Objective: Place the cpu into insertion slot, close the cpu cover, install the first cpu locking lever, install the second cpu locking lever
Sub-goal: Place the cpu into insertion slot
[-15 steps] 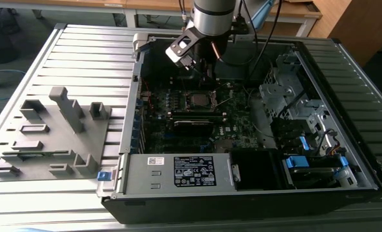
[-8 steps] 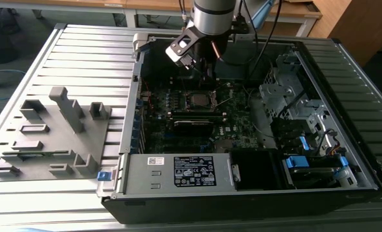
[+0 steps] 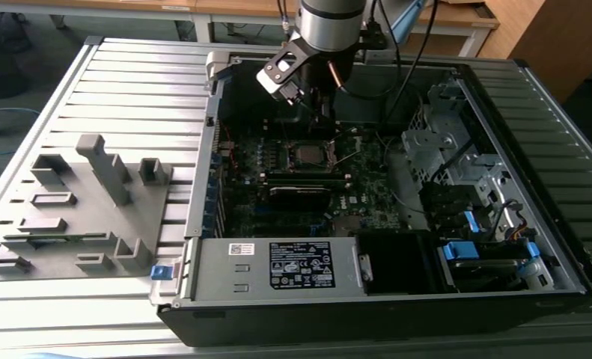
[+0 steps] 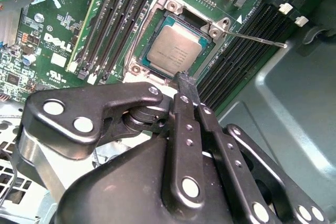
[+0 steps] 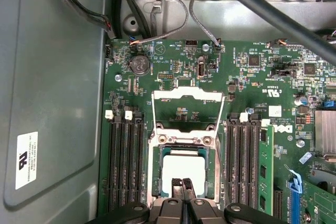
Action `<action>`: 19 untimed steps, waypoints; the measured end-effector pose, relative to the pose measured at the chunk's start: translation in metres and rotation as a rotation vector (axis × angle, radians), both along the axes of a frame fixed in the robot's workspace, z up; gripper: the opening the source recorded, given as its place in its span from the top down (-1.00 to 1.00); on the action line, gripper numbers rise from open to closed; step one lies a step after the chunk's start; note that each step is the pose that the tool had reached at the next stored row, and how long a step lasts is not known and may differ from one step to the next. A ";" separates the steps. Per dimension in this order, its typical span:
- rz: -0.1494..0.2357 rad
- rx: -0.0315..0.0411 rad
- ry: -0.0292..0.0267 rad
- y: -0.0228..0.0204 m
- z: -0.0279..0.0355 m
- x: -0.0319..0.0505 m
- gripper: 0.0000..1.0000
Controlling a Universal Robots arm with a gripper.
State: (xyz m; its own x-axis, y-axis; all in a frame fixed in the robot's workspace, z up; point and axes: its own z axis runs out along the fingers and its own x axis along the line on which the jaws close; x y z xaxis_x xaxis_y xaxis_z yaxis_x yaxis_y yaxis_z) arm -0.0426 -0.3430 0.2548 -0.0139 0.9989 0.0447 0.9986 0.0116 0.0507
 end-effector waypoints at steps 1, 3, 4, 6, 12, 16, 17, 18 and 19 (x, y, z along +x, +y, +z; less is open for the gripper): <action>0.000 0.0000 0.0000 0.0000 0.0000 0.0000 0.79; 0.000 -0.0003 0.0002 0.0000 0.0001 0.0000 0.79; 0.000 -0.0002 0.0001 0.0000 0.0001 -0.0002 0.79; 0.000 -0.0003 0.0000 0.0000 -0.0001 -0.0012 0.79; 0.000 -0.0047 0.0000 -0.0005 -0.0067 -0.0040 0.79; 0.000 -0.0063 -0.0001 -0.0011 -0.0132 -0.0052 0.79; 0.000 -0.0067 -0.0002 -0.0011 -0.0147 -0.0054 0.79; 0.000 -0.0071 -0.0001 -0.0012 -0.0163 -0.0055 0.79; 0.000 -0.0074 -0.0002 -0.0012 -0.0180 -0.0055 0.79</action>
State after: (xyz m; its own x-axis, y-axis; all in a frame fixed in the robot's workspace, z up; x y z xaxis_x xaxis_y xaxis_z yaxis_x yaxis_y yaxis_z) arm -0.0480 -0.3442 0.2368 -0.0139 0.9992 0.0374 0.9986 0.0120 0.0508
